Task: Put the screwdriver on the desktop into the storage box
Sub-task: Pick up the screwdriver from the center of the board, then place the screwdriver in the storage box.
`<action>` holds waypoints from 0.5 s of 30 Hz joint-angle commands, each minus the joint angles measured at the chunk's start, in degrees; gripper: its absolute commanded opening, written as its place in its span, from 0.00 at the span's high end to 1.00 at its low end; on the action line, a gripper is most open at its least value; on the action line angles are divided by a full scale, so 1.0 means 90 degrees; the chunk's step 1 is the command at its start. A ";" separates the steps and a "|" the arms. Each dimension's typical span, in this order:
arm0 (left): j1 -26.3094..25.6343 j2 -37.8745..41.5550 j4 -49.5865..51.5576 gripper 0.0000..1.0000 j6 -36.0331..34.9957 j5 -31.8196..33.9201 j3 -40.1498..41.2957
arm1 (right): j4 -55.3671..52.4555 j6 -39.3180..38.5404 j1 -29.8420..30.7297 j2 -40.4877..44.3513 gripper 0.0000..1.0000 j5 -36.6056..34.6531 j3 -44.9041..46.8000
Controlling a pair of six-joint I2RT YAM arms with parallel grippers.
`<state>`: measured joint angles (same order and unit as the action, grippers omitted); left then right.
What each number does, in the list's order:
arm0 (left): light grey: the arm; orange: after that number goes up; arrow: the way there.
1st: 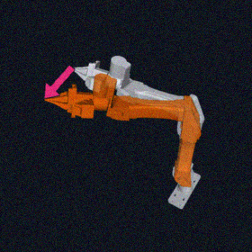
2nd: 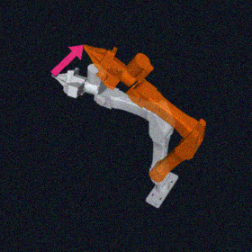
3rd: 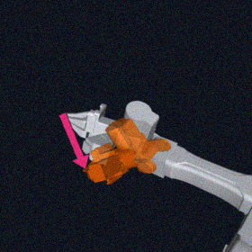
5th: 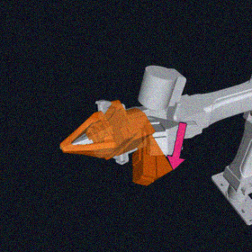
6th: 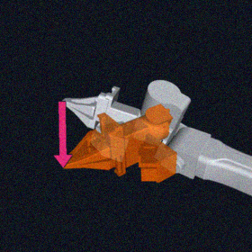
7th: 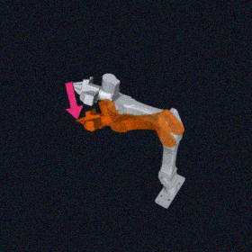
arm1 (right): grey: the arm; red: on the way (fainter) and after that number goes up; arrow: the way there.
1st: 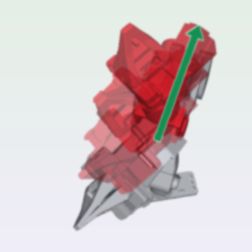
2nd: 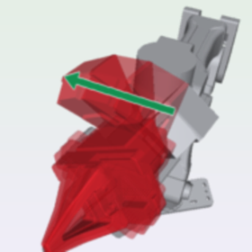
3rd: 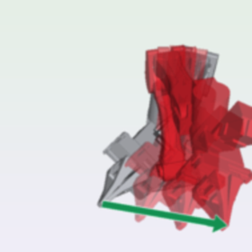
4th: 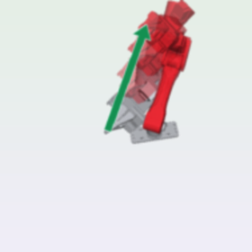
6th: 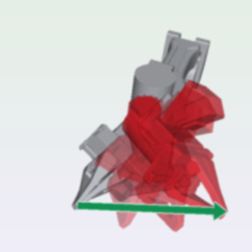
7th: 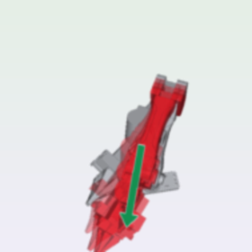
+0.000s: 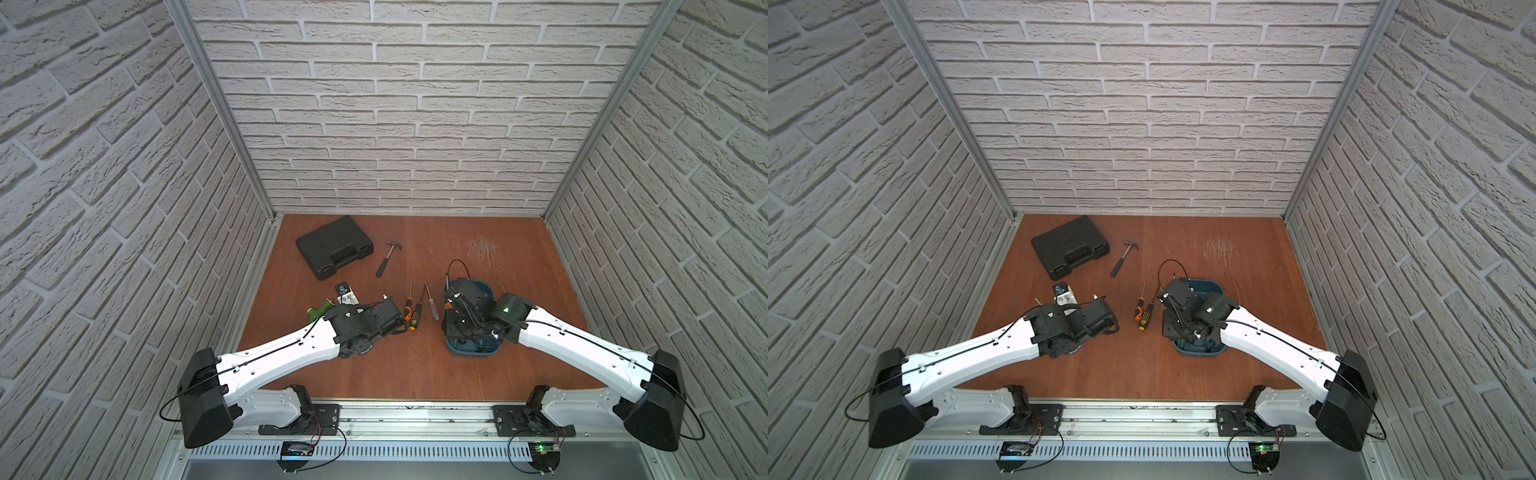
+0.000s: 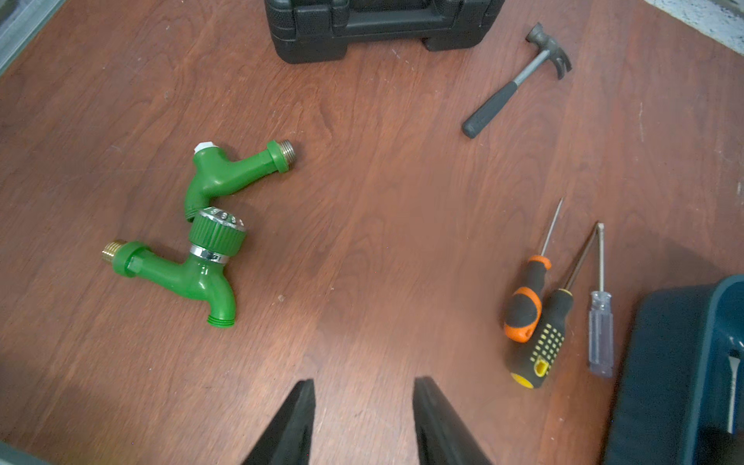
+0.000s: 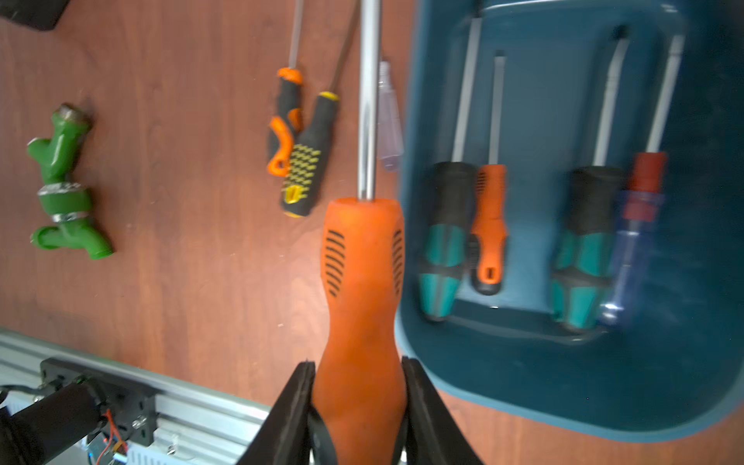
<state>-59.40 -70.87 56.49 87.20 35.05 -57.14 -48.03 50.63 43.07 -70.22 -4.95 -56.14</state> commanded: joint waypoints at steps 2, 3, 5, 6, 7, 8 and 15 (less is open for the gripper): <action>0.0086 -0.0240 -0.0255 0.54 -0.0254 -0.0140 -0.0201 | 0.0126 -0.0919 -0.0790 0.0111 0.83 0.0582 0.0534; 0.0095 -0.0284 -0.0301 0.54 -0.0285 -0.0173 -0.0229 | 0.0080 -0.1090 -0.0957 0.0030 0.84 0.0641 0.0533; 0.0096 -0.0363 -0.0357 0.54 -0.0335 -0.0210 -0.0288 | 0.0067 -0.1382 -0.1212 -0.0175 0.84 0.0685 0.0525; 0.0098 -0.0404 -0.0366 0.54 -0.0342 -0.0215 -0.0324 | 0.0058 -0.1482 -0.1358 -0.0283 0.85 0.0707 0.0494; 0.0102 -0.0439 -0.0363 0.54 -0.0343 -0.0232 -0.0355 | -0.0007 -0.1536 -0.1466 -0.0392 0.86 0.0688 0.0454; 0.0096 -0.0461 -0.0360 0.54 -0.0342 -0.0233 -0.0375 | -0.0032 -0.1602 -0.1575 -0.0524 0.86 0.0701 0.0428; 0.0106 -0.0577 -0.0339 0.54 -0.0315 -0.0212 -0.0456 | 0.0264 -0.1923 -0.2000 -0.1209 0.87 0.0826 0.0486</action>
<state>-58.87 -75.37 53.41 85.03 32.99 -59.79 -47.81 36.36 26.13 -79.59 1.54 -51.22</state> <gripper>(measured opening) 0.461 0.375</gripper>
